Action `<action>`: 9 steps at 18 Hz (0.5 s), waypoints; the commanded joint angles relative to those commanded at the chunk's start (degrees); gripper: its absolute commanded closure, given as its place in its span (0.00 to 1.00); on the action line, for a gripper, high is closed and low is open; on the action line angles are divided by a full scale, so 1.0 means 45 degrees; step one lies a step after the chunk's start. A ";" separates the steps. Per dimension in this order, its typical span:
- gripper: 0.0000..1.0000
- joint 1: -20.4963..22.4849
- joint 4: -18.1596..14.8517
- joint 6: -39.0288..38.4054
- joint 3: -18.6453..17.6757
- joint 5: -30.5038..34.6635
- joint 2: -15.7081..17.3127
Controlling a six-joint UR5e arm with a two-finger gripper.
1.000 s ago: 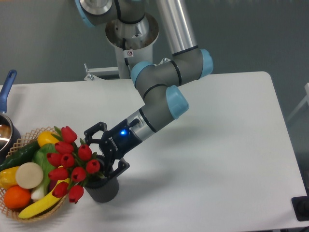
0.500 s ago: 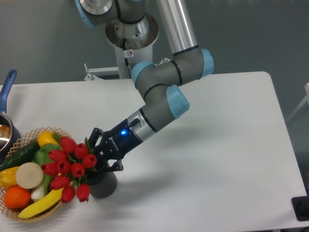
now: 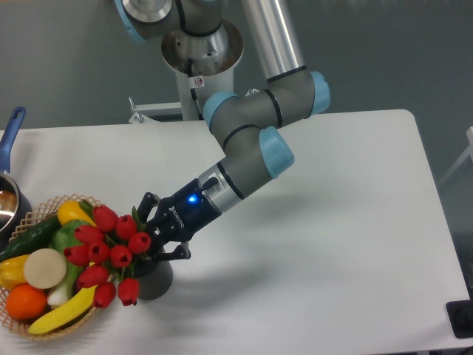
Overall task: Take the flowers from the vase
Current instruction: 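Close the gripper on the tulip stems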
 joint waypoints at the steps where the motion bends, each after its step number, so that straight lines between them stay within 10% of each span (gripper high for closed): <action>1: 0.94 0.0038 0.0000 -0.0020 -0.0020 -0.0020 0.0058; 9: 0.94 0.0312 0.0000 -0.0410 -0.0118 -0.0956 0.0546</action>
